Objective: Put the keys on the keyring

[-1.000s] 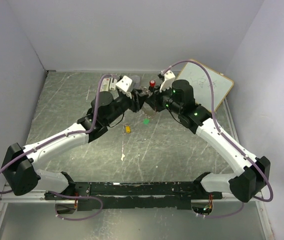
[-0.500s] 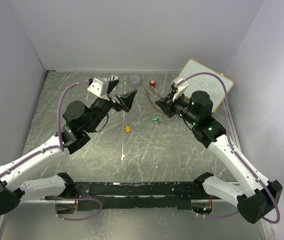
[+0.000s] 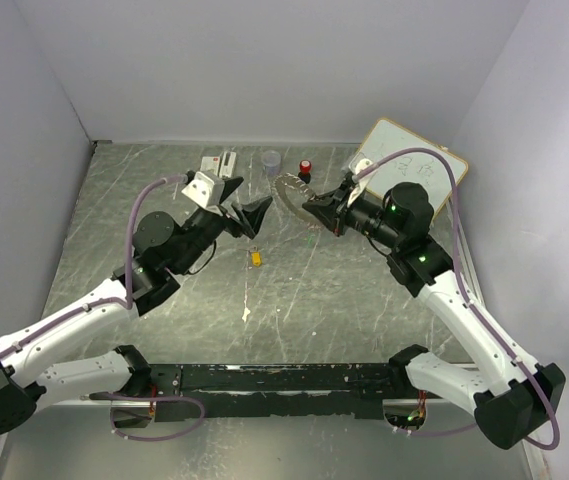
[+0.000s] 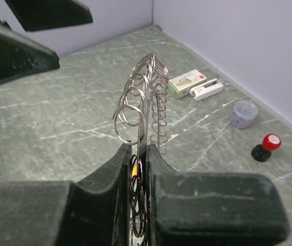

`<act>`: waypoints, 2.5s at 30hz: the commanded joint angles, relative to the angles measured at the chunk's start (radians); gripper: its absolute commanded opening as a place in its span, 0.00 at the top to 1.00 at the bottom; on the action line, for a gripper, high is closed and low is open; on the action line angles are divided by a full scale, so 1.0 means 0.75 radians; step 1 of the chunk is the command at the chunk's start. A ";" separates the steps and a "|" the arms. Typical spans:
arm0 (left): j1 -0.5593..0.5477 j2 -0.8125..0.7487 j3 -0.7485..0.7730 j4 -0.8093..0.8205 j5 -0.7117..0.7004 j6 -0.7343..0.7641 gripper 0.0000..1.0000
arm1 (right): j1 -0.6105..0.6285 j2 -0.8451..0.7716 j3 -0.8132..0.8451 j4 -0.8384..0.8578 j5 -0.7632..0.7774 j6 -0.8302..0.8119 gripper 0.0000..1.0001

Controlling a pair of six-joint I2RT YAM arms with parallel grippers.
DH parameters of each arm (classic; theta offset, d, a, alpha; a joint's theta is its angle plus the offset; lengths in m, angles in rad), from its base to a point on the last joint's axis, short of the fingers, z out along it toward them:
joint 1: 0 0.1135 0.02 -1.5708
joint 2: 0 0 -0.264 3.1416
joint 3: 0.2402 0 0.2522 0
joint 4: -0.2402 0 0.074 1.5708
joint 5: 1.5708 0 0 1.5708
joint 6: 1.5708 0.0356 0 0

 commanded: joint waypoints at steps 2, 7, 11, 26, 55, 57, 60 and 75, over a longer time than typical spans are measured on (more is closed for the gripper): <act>0.004 -0.062 -0.037 0.018 0.027 -0.011 0.17 | -0.018 0.033 0.125 0.088 -0.048 0.160 1.00; 0.006 -0.090 -0.032 -0.013 0.017 -0.023 0.18 | -0.030 0.135 0.286 0.058 -0.076 0.373 1.00; 0.006 -0.104 -0.019 -0.048 0.005 -0.027 0.18 | -0.046 0.200 0.374 0.078 -0.106 0.514 1.00; 0.006 -0.112 0.016 -0.107 -0.015 -0.072 0.19 | -0.139 0.255 0.380 0.231 -0.160 0.923 1.00; 0.009 -0.072 0.073 -0.116 0.000 -0.088 0.19 | -0.185 0.213 0.315 0.283 -0.214 1.046 1.00; 0.008 -0.068 0.080 -0.115 -0.001 -0.080 0.19 | -0.187 0.214 0.314 0.287 -0.221 1.046 1.00; 0.011 -0.057 0.099 -0.123 -0.002 -0.063 0.18 | -0.190 0.217 0.308 0.295 -0.237 1.038 1.00; 0.429 0.158 0.318 -0.190 0.669 -0.188 0.01 | -0.206 0.186 0.147 0.385 -0.475 0.841 1.00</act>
